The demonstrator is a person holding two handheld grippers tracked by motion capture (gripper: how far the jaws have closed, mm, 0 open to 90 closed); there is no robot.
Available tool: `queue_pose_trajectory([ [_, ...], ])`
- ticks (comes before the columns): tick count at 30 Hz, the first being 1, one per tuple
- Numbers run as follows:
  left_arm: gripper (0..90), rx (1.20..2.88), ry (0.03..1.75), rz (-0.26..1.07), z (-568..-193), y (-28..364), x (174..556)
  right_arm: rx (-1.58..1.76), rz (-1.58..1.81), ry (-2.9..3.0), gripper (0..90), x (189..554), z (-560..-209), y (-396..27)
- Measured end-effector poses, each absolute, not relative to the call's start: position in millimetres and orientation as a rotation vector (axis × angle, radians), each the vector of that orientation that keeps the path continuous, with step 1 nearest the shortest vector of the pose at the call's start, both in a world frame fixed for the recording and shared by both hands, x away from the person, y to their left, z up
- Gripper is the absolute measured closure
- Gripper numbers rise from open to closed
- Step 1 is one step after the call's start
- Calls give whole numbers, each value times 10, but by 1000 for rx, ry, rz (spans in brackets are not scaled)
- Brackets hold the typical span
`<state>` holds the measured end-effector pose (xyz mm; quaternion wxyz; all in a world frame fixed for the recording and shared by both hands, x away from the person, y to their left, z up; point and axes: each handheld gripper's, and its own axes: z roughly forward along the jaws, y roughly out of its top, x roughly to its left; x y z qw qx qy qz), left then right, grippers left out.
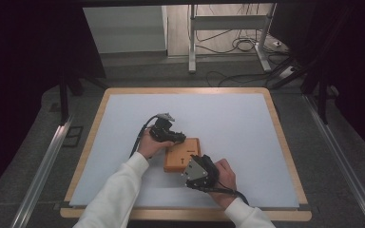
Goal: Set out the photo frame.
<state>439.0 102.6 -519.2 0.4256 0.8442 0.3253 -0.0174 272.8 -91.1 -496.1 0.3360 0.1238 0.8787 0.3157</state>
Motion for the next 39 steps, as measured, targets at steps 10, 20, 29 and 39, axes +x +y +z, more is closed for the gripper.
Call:
queue_pose_trajectory([
  [10, 588, 2062, 860, -2, -5178, 1181, 4360, 324, 839, 2277, 429, 2742, -4920, -941],
  [20, 499, 2057, 870, 172, -4954, 1570, 3920, 329, 838, 2276, 433, 2753, -4907, -955],
  [29, 477, 2096, 911, 192, -5124, 1931, 3559, 336, 838, 2269, 444, 2768, -4881, -968],
  [39, 417, 2162, 882, 265, -5202, 1984, 3274, 332, 823, 2266, 465, 2782, -4841, -968],
])
